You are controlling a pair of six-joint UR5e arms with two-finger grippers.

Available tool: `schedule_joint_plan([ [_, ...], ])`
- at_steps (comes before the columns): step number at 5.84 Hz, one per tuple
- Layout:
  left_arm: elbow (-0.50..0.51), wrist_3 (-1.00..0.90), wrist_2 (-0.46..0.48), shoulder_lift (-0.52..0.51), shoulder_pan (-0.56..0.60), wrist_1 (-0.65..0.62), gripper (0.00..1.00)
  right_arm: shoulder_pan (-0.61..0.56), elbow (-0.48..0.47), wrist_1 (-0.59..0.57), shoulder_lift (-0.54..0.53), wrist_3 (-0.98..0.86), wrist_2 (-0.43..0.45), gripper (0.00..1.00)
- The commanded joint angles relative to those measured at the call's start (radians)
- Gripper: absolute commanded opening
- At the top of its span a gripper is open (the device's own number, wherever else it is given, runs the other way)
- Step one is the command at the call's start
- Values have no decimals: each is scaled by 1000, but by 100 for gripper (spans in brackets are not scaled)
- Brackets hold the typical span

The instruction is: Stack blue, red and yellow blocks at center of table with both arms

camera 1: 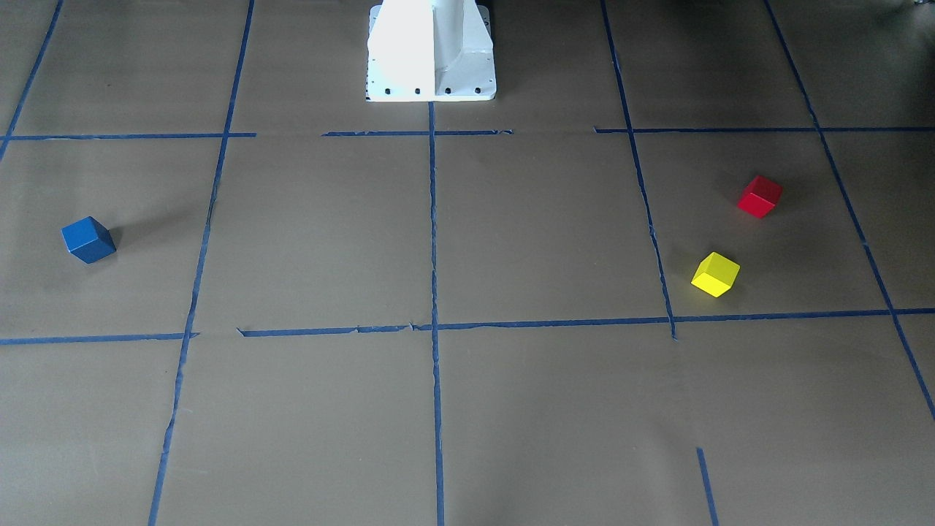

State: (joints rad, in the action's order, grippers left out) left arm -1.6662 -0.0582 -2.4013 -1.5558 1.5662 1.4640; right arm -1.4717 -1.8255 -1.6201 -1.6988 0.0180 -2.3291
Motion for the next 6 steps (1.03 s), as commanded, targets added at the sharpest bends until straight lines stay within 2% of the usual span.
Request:
schedule_joint_plan([
  [1, -47, -9, -2, 34, 2, 10, 100, 1, 0, 6, 1, 7, -4, 100],
  [3, -50, 3, -1, 39, 0, 12, 100, 4, 54, 12, 8, 7, -3, 100],
  [5, -50, 6, -2, 39, 0, 12, 100, 29, 51, 31, 10, 7, -6, 100],
  [6, -55, 5, -2, 39, 0, 13, 100, 128, 51, 171, 11, 101, -6, 100],
])
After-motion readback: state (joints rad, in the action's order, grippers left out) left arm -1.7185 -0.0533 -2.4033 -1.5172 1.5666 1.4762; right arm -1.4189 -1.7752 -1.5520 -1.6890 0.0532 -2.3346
